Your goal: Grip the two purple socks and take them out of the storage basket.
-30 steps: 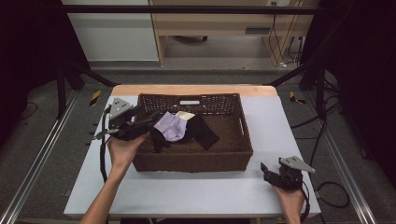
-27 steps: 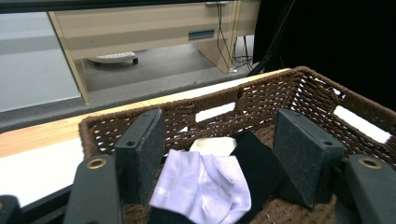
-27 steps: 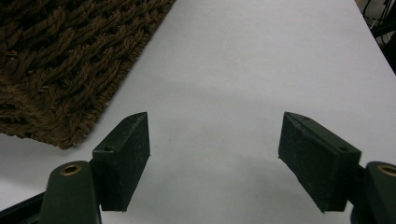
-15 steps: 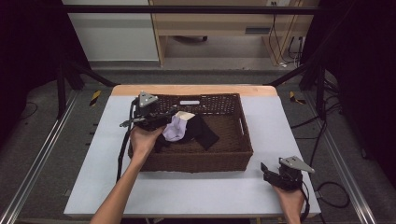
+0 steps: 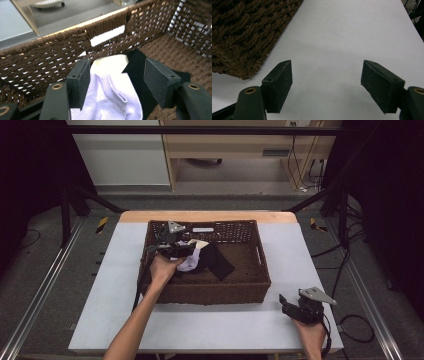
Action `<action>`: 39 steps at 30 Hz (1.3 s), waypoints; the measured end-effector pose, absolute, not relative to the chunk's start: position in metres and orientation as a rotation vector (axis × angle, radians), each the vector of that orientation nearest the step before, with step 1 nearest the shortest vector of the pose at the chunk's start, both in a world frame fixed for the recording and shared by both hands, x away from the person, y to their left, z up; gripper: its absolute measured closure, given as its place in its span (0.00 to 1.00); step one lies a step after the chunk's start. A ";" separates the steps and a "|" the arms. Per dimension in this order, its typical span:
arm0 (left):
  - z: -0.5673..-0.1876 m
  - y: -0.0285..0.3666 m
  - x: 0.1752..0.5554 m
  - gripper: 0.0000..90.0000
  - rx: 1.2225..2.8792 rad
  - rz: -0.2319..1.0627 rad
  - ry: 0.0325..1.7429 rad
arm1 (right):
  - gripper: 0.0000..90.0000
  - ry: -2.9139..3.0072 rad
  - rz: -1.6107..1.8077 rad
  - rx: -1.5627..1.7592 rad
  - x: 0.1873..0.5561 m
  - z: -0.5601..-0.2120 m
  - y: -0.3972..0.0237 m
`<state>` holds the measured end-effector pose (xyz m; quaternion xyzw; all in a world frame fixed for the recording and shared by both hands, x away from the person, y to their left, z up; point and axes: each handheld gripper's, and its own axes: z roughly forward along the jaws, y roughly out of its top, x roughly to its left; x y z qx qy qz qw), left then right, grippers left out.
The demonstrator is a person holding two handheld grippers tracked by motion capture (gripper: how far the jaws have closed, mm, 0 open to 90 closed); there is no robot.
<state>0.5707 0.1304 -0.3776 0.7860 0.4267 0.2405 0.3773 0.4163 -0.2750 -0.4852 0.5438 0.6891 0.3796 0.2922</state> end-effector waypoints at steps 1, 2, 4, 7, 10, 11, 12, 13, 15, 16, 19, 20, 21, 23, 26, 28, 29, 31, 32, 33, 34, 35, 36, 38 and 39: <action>-0.378 0.129 0.573 0.41 2.021 0.610 1.092 | 0.28 1.834 1.007 1.450 0.416 -0.485 -0.275; -0.379 0.128 0.575 0.41 2.038 0.603 1.090 | 0.28 1.835 1.007 1.443 0.416 -0.485 -0.275; -0.382 0.124 0.578 0.41 2.062 0.618 1.088 | 0.28 1.837 1.006 1.439 0.416 -0.485 -0.275; -0.387 0.122 0.579 0.43 2.096 0.573 1.095 | 0.29 1.837 1.007 1.439 0.416 -0.485 -0.275; -0.392 0.120 0.576 0.44 2.146 0.573 1.104 | 0.29 1.846 1.001 1.446 0.417 -0.486 -0.274; -0.396 0.117 0.574 0.45 2.189 0.575 1.098 | 0.29 1.847 0.997 1.443 0.417 -0.486 -0.274; -0.396 0.117 0.574 0.45 2.189 0.575 1.098 | 0.29 1.844 0.994 1.439 0.417 -0.486 -0.273; -0.398 0.115 0.573 0.45 2.220 0.587 1.093 | 0.29 1.845 0.991 1.436 0.417 -0.486 -0.273; -0.401 0.111 0.572 0.46 2.275 0.616 1.076 | 0.29 1.845 0.989 1.437 0.417 -0.486 -0.273; -0.402 0.110 0.572 0.49 2.281 0.623 1.075 | 0.29 1.843 0.989 1.442 0.417 -0.486 -0.274; -0.404 0.110 0.574 0.52 2.314 0.612 1.089 | 0.29 1.845 0.990 1.448 0.417 -0.486 -0.274; -0.405 0.110 0.575 0.54 2.315 0.607 1.100 | 0.29 1.848 0.986 1.451 0.418 -0.486 -0.273; -0.406 0.111 0.576 0.54 2.314 0.603 1.106 | 0.29 1.848 0.986 1.451 0.418 -0.486 -0.273; -0.407 0.111 0.578 0.55 2.324 0.584 1.120 | 0.29 1.851 0.982 1.444 0.418 -0.486 -0.273; -0.410 0.109 0.578 0.56 2.363 0.599 1.112 | 0.29 1.859 0.976 1.441 0.418 -0.486 -0.272; -0.411 0.109 0.579 0.59 2.377 0.596 1.113 | 0.29 1.859 0.973 1.442 0.418 -0.486 -0.272; -0.412 0.109 0.579 0.60 2.386 0.592 1.113 | 0.29 1.859 0.970 1.442 0.418 -0.486 -0.272; -0.414 0.108 0.580 0.61 2.410 0.588 1.116 | 0.29 1.862 0.972 1.438 0.418 -0.486 -0.272; -0.415 0.107 0.580 0.64 2.409 0.578 1.120 | 0.29 1.862 0.968 1.437 0.418 -0.486 -0.272; -0.415 0.107 0.580 0.69 2.410 0.577 1.119 | 0.29 1.866 0.964 1.435 0.418 -0.486 -0.271; -0.415 0.107 0.580 0.69 2.411 0.575 1.118 | 0.29 1.866 0.964 1.435 0.418 -0.486 -0.271; -0.415 0.106 0.581 0.72 2.420 0.563 1.116 | 0.29 1.865 0.964 1.436 0.418 -0.486 -0.271; -0.416 0.106 0.581 0.76 2.418 0.555 1.125 | 0.29 1.864 0.962 1.432 0.418 -0.486 -0.271; -0.415 0.106 0.582 0.83 2.420 0.528 1.150 | 0.29 1.863 0.964 1.432 0.418 -0.486 -0.271; -0.415 0.107 0.582 0.88 2.414 0.518 1.161 | 0.30 1.865 0.962 1.431 0.418 -0.486 -0.271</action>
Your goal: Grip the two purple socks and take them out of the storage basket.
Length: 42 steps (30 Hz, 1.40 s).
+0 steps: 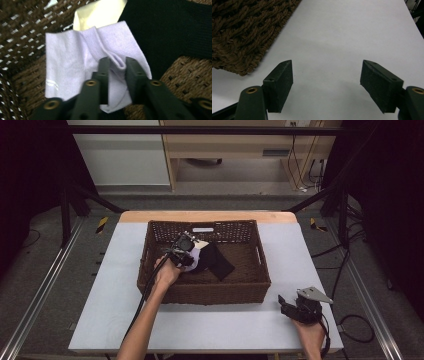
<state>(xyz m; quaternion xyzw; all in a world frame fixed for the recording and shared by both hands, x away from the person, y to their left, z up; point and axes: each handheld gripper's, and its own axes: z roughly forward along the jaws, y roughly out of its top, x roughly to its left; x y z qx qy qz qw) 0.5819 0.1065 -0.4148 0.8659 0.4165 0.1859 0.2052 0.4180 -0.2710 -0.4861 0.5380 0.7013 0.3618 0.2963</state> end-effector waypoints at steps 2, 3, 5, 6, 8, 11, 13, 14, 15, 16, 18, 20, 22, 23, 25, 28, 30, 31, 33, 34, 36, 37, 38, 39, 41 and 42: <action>-0.414 0.108 0.582 0.93 2.406 0.508 1.183 | 0.30 1.865 0.959 1.432 0.418 -0.486 -0.271; -0.414 0.108 0.582 0.94 2.402 0.503 1.189 | 0.30 1.865 0.958 1.432 0.418 -0.486 -0.271; -0.412 0.109 0.580 0.94 2.381 0.515 1.189 | 0.30 1.864 0.961 1.430 0.418 -0.486 -0.271; -0.410 0.110 0.579 0.94 2.362 0.519 1.187 | 0.30 1.864 0.961 1.430 0.418 -0.486 -0.271; -0.406 0.113 0.576 0.95 2.305 0.533 1.181 | 0.30 1.863 0.961 1.432 0.418 -0.486 -0.271; -0.398 0.120 0.570 0.95 2.189 0.579 1.156 | 0.30 1.865 0.960 1.433 0.418 -0.486 -0.271; -0.394 0.123 0.565 0.95 2.131 0.609 1.127 | 0.30 1.866 0.962 1.435 0.418 -0.486 -0.271; -0.392 0.124 0.563 0.95 2.110 0.632 1.114 | 0.30 1.865 0.962 1.436 0.418 -0.486 -0.271; -0.391 0.125 0.561 0.95 2.090 0.650 1.104 | 0.30 1.864 0.962 1.438 0.418 -0.486 -0.271; -0.389 0.126 0.559 0.95 2.064 0.663 1.092 | 0.30 1.864 0.962 1.436 0.418 -0.486 -0.271; -0.387 0.128 0.556 0.95 2.024 0.684 1.069 | 0.30 1.864 0.962 1.435 0.418 -0.486 -0.271; -0.385 0.131 0.553 0.95 1.981 0.688 1.049 | 0.30 1.864 0.960 1.435 0.418 -0.486 -0.271; -0.382 0.133 0.551 0.95 1.951 0.689 1.033 | 0.30 1.867 0.957 1.433 0.418 -0.486 -0.271; -0.380 0.134 0.551 0.95 1.926 0.681 1.028 | 0.30 1.868 0.956 1.434 0.418 -0.486 -0.271; -0.377 0.137 0.551 0.95 1.890 0.647 1.027 | 0.30 1.871 0.953 1.436 0.419 -0.486 -0.270; -0.373 0.141 0.551 0.95 1.845 0.630 1.026 | 0.30 1.876 0.944 1.430 0.419 -0.487 -0.270; -0.367 0.145 0.548 0.95 1.810 0.619 1.014 | 0.30 1.875 0.944 1.428 0.419 -0.486 -0.270; -0.364 0.146 0.546 0.95 1.796 0.620 1.005 | 0.30 1.875 0.944 1.429 0.419 -0.486 -0.270; -0.357 0.148 0.541 0.95 1.783 0.633 0.981 | 0.30 1.874 0.948 1.436 0.419 -0.486 -0.270; -0.354 0.148 0.539 0.95 1.776 0.632 0.973 | 0.30 1.874 0.944 1.430 0.419 -0.486 -0.270; -0.346 0.149 0.534 0.95 1.757 0.633 0.948 | 0.30 1.874 0.944 1.431 0.419 -0.486 -0.270; -0.339 0.149 0.529 0.95 1.739 0.633 0.925 | 0.30 1.874 0.943 1.429 0.419 -0.486 -0.270; -0.335 0.149 0.526 0.95 1.730 0.630 0.912 | 0.30 1.873 0.944 1.431 0.419 -0.486 -0.270; -0.331 0.150 0.523 0.95 1.721 0.633 0.894 | 0.30 1.872 0.944 1.432 0.419 -0.486 -0.270; -0.322 0.151 0.515 0.95 1.703 0.634 0.867 | 0.30 1.872 0.944 1.434 0.419 -0.486 -0.270; -0.318 0.152 0.511 0.95 1.697 0.632 0.852 | 0.30 1.872 0.946 1.435 0.419 -0.486 -0.270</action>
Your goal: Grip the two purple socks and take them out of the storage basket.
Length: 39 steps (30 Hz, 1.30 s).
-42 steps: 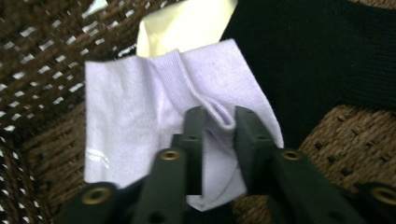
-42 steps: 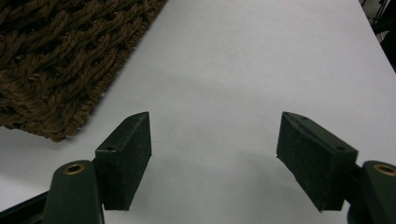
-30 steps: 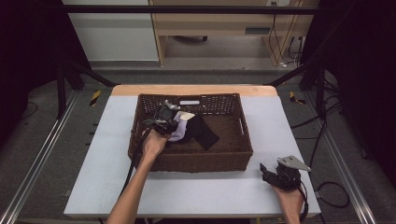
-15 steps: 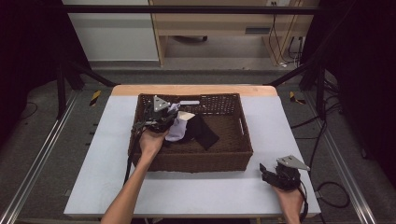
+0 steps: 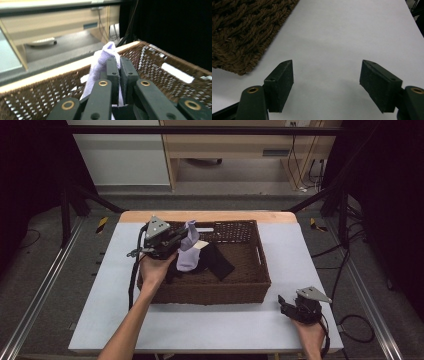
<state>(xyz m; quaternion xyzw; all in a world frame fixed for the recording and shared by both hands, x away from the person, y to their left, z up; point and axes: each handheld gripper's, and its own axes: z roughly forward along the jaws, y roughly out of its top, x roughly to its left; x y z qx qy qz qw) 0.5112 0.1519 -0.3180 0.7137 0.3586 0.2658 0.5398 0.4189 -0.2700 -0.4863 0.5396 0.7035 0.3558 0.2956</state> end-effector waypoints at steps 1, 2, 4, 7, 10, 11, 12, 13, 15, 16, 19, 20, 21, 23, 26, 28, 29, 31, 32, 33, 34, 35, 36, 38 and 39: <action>-0.312 0.153 0.504 0.95 1.685 0.631 0.833 | 0.30 1.872 0.943 1.432 0.419 -0.486 -0.270; -0.312 0.153 0.504 0.95 1.685 0.631 0.833 | 0.30 1.872 0.943 1.432 0.419 -0.486 -0.270; -0.305 0.154 0.497 0.95 1.684 0.617 0.813 | 0.30 1.874 0.939 1.431 0.419 -0.487 -0.270; -0.297 0.158 0.486 0.95 1.668 0.603 0.786 | 0.30 1.871 0.939 1.432 0.419 -0.487 -0.270; -0.290 0.161 0.475 0.95 1.657 0.606 0.763 | 0.30 1.869 0.941 1.436 0.419 -0.486 -0.270; -0.288 0.162 0.472 0.95 1.657 0.604 0.756 | 0.30 1.869 0.941 1.436 0.419 -0.486 -0.270; -0.285 0.164 0.468 0.95 1.663 0.605 0.741 | 0.30 1.869 0.939 1.436 0.419 -0.486 -0.270; -0.281 0.165 0.463 0.95 1.664 0.604 0.731 | 0.30 1.868 0.937 1.437 0.419 -0.486 -0.270; -0.277 0.167 0.455 0.95 1.664 0.604 0.713 | 0.30 1.865 0.936 1.445 0.419 -0.487 -0.270; -0.275 0.168 0.452 0.95 1.663 0.605 0.706 | 0.30 1.865 0.936 1.445 0.419 -0.487 -0.270; -0.268 0.171 0.442 0.95 1.662 0.618 0.690 | 0.32 1.861 0.932 1.439 0.419 -0.486 -0.270; -0.267 0.172 0.440 0.95 1.662 0.618 0.688 | 0.32 1.861 0.932 1.439 0.419 -0.486 -0.270; -0.266 0.173 0.437 0.95 1.661 0.611 0.684 | 0.32 1.860 0.931 1.435 0.419 -0.487 -0.270; -0.264 0.174 0.432 0.95 1.662 0.605 0.682 | 0.34 1.862 0.934 1.431 0.418 -0.486 -0.269; -0.263 0.176 0.424 0.95 1.668 0.593 0.669 | 0.34 1.861 0.934 1.433 0.418 -0.486 -0.270; -0.262 0.177 0.415 0.95 1.671 0.585 0.654 | 0.34 1.861 0.934 1.435 0.418 -0.486 -0.270; -0.262 0.177 0.412 0.95 1.673 0.580 0.645 | 0.34 1.861 0.933 1.434 0.419 -0.486 -0.270; -0.261 0.177 0.403 0.95 1.677 0.566 0.628 | 0.34 1.860 0.932 1.435 0.419 -0.486 -0.269; -0.261 0.177 0.400 0.95 1.681 0.567 0.623 | 0.34 1.859 0.932 1.435 0.419 -0.486 -0.269; -0.261 0.177 0.396 0.95 1.682 0.568 0.610 | 0.34 1.859 0.932 1.436 0.419 -0.486 -0.269; -0.261 0.177 0.393 0.95 1.689 0.564 0.603 | 0.34 1.858 0.931 1.436 0.419 -0.486 -0.270; -0.261 0.178 0.390 0.95 1.690 0.557 0.599 | 0.34 1.858 0.932 1.436 0.419 -0.486 -0.270; -0.262 0.178 0.387 0.95 1.691 0.554 0.592 | 0.34 1.859 0.931 1.436 0.418 -0.486 -0.270; -0.264 0.179 0.381 0.95 1.696 0.558 0.584 | 0.34 1.858 0.930 1.435 0.418 -0.486 -0.269; -0.265 0.180 0.378 0.95 1.699 0.557 0.582 | 0.34 1.858 0.929 1.436 0.418 -0.486 -0.269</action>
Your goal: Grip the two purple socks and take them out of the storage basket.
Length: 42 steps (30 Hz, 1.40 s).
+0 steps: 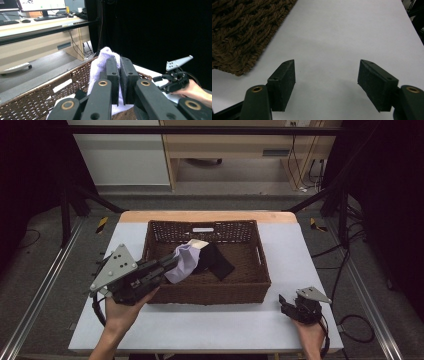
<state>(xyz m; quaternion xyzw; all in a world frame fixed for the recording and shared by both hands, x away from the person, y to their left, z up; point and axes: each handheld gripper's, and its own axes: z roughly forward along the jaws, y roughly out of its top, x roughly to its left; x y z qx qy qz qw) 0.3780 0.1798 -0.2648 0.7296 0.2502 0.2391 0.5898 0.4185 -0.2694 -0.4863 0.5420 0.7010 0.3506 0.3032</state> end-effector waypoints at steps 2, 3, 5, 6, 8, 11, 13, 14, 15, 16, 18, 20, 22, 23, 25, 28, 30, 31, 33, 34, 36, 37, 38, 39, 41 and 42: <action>-0.267 0.181 0.373 0.95 1.700 0.551 0.579 | 0.34 1.858 0.926 1.438 0.419 -0.487 -0.269; -0.267 0.182 0.372 0.95 1.702 0.547 0.580 | 0.34 1.858 0.926 1.438 0.419 -0.487 -0.269; -0.270 0.183 0.367 0.95 1.708 0.540 0.575 | 0.34 1.858 0.925 1.439 0.419 -0.487 -0.269; -0.272 0.183 0.364 0.95 1.714 0.536 0.572 | 0.34 1.858 0.925 1.439 0.419 -0.487 -0.269; -0.277 0.183 0.360 0.95 1.725 0.523 0.566 | 0.34 1.858 0.924 1.441 0.419 -0.486 -0.269; -0.285 0.182 0.355 0.95 1.745 0.506 0.568 | 0.34 1.857 0.922 1.440 0.419 -0.487 -0.269; -0.294 0.183 0.352 0.95 1.768 0.478 0.570 | 0.34 1.857 0.921 1.442 0.419 -0.486 -0.269; -0.298 0.182 0.351 0.95 1.773 0.467 0.575 | 0.34 1.858 0.921 1.442 0.419 -0.486 -0.269; -0.302 0.182 0.351 0.95 1.782 0.456 0.581 | 0.34 1.858 0.919 1.443 0.419 -0.487 -0.269; -0.306 0.182 0.350 0.95 1.790 0.450 0.584 | 0.34 1.859 0.917 1.443 0.419 -0.487 -0.269; -0.315 0.182 0.350 0.95 1.806 0.425 0.595 | 0.34 1.858 0.915 1.440 0.419 -0.487 -0.269; -0.325 0.181 0.350 0.95 1.832 0.404 0.608 | 0.34 1.860 0.914 1.439 0.419 -0.487 -0.269; -0.335 0.179 0.351 0.95 1.860 0.389 0.626 | 0.34 1.860 0.912 1.442 0.419 -0.487 -0.269; -0.341 0.178 0.352 0.95 1.873 0.371 0.636 | 0.34 1.860 0.912 1.442 0.419 -0.487 -0.269; -0.355 0.176 0.355 0.95 1.904 0.334 0.660 | 0.34 1.861 0.912 1.437 0.419 -0.487 -0.269; -0.373 0.171 0.360 0.95 1.964 0.307 0.694 | 0.34 1.861 0.911 1.438 0.419 -0.487 -0.269; -0.383 0.168 0.364 0.95 1.986 0.290 0.726 | 0.34 1.861 0.912 1.435 0.419 -0.487 -0.269; -0.387 0.166 0.365 0.95 1.996 0.284 0.736 | 0.34 1.861 0.912 1.434 0.419 -0.487 -0.269; -0.397 0.163 0.368 0.95 2.021 0.278 0.757 | 0.34 1.862 0.913 1.436 0.419 -0.487 -0.268; -0.401 0.162 0.369 0.95 2.029 0.275 0.764 | 0.34 1.862 0.913 1.436 0.419 -0.487 -0.268; -0.409 0.160 0.371 0.95 2.047 0.271 0.778 | 0.34 1.863 0.912 1.434 0.419 -0.487 -0.268; -0.411 0.159 0.372 0.95 2.053 0.266 0.782 | 0.34 1.863 0.911 1.432 0.419 -0.487 -0.268; -0.415 0.158 0.373 0.95 2.060 0.259 0.788 | 0.34 1.863 0.911 1.432 0.419 -0.487 -0.268; -0.418 0.158 0.374 0.95 2.066 0.255 0.796 | 0.34 1.863 0.911 1.431 0.419 -0.487 -0.268; -0.426 0.156 0.376 0.95 2.079 0.248 0.812 | 0.34 1.861 0.910 1.430 0.419 -0.487 -0.268; -0.430 0.156 0.377 0.95 2.089 0.249 0.821 | 0.34 1.861 0.910 1.431 0.419 -0.487 -0.268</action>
